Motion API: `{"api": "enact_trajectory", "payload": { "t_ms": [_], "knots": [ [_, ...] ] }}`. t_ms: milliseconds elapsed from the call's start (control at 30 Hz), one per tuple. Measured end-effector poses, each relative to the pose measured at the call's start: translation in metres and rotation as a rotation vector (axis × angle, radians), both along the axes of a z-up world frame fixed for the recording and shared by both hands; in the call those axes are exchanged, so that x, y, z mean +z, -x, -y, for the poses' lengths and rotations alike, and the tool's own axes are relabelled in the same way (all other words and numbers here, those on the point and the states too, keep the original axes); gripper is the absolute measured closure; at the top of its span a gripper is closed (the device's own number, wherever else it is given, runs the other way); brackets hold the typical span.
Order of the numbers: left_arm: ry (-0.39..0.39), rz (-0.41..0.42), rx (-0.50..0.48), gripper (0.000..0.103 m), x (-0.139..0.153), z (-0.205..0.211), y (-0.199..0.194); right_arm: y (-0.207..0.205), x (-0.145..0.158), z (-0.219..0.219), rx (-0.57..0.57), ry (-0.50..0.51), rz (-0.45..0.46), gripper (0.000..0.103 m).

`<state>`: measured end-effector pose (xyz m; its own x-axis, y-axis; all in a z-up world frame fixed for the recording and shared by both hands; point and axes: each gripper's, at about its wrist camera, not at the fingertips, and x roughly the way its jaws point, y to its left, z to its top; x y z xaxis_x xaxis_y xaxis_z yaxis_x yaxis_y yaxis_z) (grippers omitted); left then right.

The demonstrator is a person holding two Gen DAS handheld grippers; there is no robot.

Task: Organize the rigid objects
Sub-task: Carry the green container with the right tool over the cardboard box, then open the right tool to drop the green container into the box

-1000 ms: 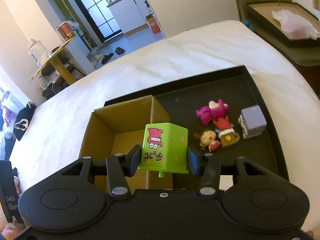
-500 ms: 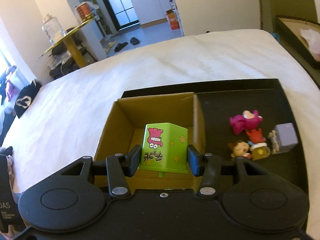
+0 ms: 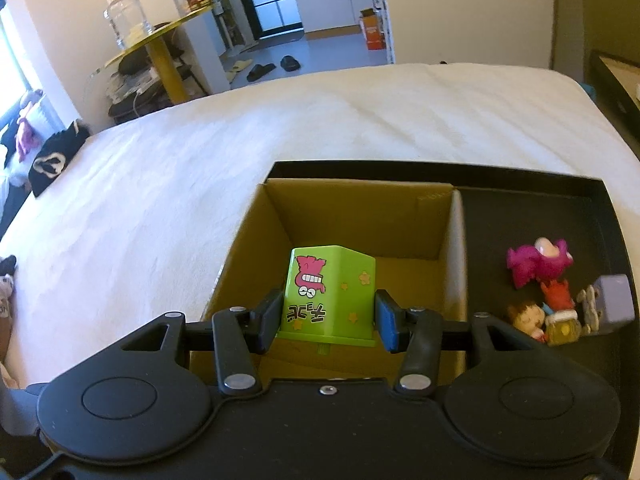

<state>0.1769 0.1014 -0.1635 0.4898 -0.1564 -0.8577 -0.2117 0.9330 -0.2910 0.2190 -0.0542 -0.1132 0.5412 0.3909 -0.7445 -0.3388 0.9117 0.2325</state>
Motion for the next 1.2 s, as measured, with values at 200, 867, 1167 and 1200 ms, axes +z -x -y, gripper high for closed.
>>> {"api": "enact_trajectory", "payload": {
  "t_ms": [200, 867, 1167, 1200],
  "knots": [
    [0.001, -0.002, 0.010, 0.082, 0.000, -0.001, 0.000, -0.009, 0.010, -0.012, 0.025, -0.009, 0.052, 0.054],
    [-0.033, -0.010, 0.017, 0.081, 0.001, 0.002, 0.000, -0.004, 0.001, 0.006, 0.038, -0.005, -0.005, 0.049],
    [-0.061, -0.001, 0.012, 0.074, 0.005, 0.003, 0.004, 0.011, 0.010, 0.038, 0.002, -0.022, -0.005, 0.044],
    [-0.068, 0.002, 0.013, 0.070, 0.006, 0.004, 0.006, 0.012, 0.012, 0.042, -0.004, -0.026, -0.003, 0.042]
  ]
}}
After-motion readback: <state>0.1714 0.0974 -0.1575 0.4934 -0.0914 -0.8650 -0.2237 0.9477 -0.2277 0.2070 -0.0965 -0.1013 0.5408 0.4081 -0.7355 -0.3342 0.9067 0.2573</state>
